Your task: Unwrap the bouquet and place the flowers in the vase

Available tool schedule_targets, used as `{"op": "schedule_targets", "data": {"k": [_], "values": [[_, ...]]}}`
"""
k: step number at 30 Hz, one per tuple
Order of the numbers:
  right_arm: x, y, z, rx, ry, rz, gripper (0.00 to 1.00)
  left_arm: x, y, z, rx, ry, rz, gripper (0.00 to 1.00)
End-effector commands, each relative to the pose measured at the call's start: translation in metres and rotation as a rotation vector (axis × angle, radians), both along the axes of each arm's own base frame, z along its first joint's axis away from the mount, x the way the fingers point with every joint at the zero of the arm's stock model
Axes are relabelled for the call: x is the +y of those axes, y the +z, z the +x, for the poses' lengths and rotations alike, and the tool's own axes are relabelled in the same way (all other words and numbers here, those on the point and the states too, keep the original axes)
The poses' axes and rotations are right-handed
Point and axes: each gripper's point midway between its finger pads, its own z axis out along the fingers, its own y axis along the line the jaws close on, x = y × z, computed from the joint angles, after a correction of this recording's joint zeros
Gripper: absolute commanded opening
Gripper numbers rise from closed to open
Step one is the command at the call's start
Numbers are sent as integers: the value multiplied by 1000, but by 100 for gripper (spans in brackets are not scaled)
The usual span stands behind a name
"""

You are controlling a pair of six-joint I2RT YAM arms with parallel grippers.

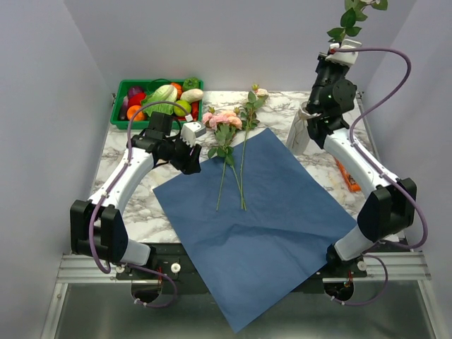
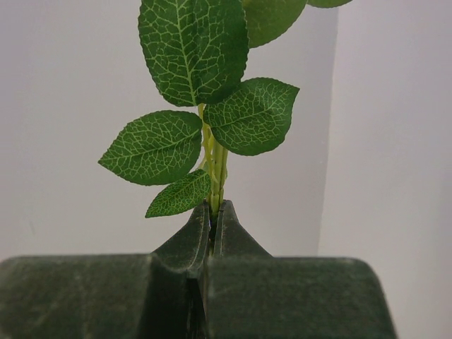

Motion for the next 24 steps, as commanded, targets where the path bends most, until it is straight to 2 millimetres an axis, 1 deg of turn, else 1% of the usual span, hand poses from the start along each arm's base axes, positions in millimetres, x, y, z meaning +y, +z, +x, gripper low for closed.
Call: {"op": "schedule_targets", "data": {"k": [1,4,5,6,7,8,11,12,14,15,18,19,21,22,24], "values": [[3,-10,10,-11,16,-5,1,-3,12,1,-9,-22,-25,58],[5,-22,16,10,15,-4,1,-2,13,1,-14,-26,-25,58],[6,-32,19,33,15,-6,1,-2,13,1,-12,-25,-26,58],[5,-38,20,43,13,-1,1,-2,13,2,-16,-25,-25,58],[7,-43,21,48,25,13,1,-2,13,2,-16,-23,-25,58],[7,-54,21,71,27,15,1,-2,15,2,-18,-25,-28,58],[8,-75,20,110,44,37,1,-2,14,2,-16,-27,-30,58],[8,-85,17,136,48,35,1,-3,14,2,-16,-29,-30,58],[12,-94,13,154,63,43,1,-3,14,2,-18,-29,-33,58],[13,-101,8,169,73,37,1,-3,14,3,-17,-27,-32,58],[23,-108,0,182,113,29,1,-4,15,4,-15,-23,-39,58],[23,-109,-5,183,120,33,6,-4,15,4,-14,-21,-42,58],[26,-117,-7,217,126,33,15,-5,16,5,-13,-19,-47,58],[25,-119,-11,224,132,46,25,-5,16,5,-13,-16,-48,58],[30,-126,-15,256,158,43,43,-5,16,5,-15,-18,-51,58]]}}
